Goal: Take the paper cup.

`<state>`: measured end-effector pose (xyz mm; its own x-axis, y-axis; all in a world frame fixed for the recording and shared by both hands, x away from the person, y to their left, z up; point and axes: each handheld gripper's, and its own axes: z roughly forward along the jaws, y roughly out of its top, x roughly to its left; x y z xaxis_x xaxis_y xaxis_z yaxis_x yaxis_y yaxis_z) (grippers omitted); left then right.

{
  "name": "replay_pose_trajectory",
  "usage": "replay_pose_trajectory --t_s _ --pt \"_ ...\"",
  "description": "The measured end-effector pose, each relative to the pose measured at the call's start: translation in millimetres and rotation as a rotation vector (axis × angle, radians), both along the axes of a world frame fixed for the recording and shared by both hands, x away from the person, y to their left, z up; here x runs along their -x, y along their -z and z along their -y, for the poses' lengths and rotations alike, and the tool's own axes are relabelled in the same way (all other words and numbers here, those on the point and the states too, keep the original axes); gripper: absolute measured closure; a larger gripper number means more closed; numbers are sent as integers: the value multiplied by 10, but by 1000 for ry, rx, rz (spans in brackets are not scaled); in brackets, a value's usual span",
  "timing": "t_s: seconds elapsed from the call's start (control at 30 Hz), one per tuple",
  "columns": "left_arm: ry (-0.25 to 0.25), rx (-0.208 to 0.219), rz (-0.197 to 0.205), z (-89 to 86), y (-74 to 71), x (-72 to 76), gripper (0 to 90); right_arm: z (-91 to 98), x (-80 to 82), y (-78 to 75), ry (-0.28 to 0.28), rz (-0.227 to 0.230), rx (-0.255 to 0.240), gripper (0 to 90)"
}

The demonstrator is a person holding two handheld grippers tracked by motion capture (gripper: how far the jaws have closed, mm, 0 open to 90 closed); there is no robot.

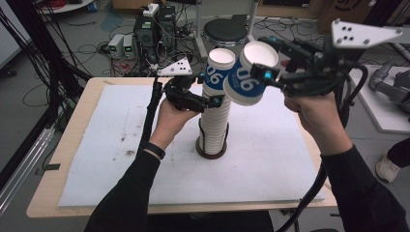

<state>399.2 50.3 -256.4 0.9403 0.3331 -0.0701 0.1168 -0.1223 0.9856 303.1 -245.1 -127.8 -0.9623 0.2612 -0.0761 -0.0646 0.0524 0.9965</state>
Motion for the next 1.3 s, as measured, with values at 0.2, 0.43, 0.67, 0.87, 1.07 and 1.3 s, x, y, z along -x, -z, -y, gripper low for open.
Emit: replay_pose_trajectory --t_s 0.2,0.43,0.67,0.87,1.07,1.3 --pt "-3 5 -4 7 0 5 123 17 19 403 -16 -48 25 313" --pt "-3 -3 0 -1 -1 -1 123 15 61 804 -48 -104 38 313" --pt "-7 -4 -2 -6 -1 1 123 -23 116 1115 -74 -147 54 312" --pt "-8 0 -4 -6 0 1 122 -53 165 1428 -82 -176 75 312" --pt "-2 2 -1 -9 3 -8 121 -21 178 1712 -78 -221 76 312" --pt "-8 -5 20 -8 -4 5 119 -41 127 1848 -63 -245 96 312"
